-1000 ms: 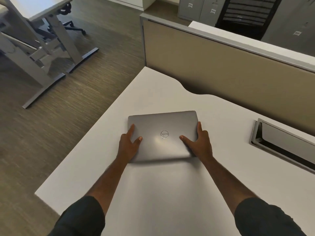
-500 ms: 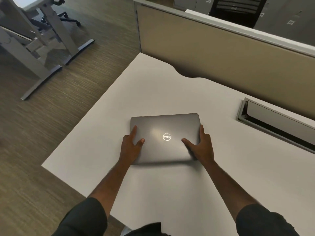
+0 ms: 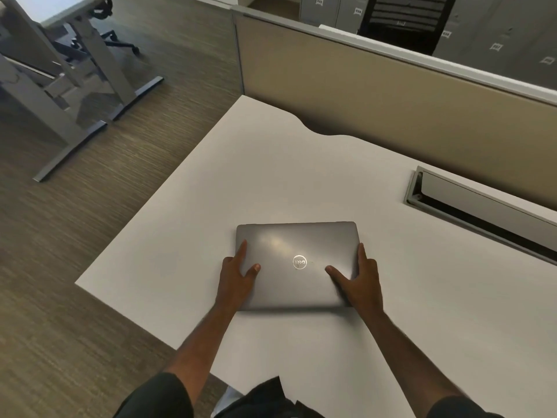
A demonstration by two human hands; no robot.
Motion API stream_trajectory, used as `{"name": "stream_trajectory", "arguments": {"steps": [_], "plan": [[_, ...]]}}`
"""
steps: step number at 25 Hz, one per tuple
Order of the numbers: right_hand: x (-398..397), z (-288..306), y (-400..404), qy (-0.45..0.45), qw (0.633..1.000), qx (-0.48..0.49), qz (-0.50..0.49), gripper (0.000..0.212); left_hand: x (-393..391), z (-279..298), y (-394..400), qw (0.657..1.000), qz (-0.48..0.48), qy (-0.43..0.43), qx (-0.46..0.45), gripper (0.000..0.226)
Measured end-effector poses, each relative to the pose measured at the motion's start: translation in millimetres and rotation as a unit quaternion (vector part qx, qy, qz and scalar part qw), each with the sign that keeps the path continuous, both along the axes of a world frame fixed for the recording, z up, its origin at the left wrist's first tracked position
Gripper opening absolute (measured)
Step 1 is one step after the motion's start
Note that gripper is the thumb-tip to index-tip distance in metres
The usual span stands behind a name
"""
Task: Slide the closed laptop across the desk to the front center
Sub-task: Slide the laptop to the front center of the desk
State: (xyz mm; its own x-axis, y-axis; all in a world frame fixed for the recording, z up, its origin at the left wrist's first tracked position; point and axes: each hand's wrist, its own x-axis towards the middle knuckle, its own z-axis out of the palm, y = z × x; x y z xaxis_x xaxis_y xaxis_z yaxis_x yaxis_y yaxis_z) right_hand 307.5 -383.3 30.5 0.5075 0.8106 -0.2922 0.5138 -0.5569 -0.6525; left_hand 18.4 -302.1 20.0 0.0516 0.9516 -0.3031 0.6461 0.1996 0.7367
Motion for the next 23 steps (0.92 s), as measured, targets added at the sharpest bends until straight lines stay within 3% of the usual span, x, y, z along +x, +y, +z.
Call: {"name": "stream_trajectory", "arguments": {"steps": [6,16,23], "plan": [[-1.7,-8.1,-39.5,-0.082,0.996,0.040,-0.016,0.077,4.3,6.7,-27.6,0.997,-0.059,0.055,-0.006,0.071],[-6.7,-18.4,-70.6,-0.128,0.991,0.024,-0.027,0.072,3.1,14.9,-55.0,0.980,-0.128,0.149,-0.004,0.069],[-8.1,-24.8,-72.8,-0.187,0.981,0.043,-0.009,0.072,7.2,10.8,-65.3,0.951,-0.162,0.256,0.063,0.075]]}}
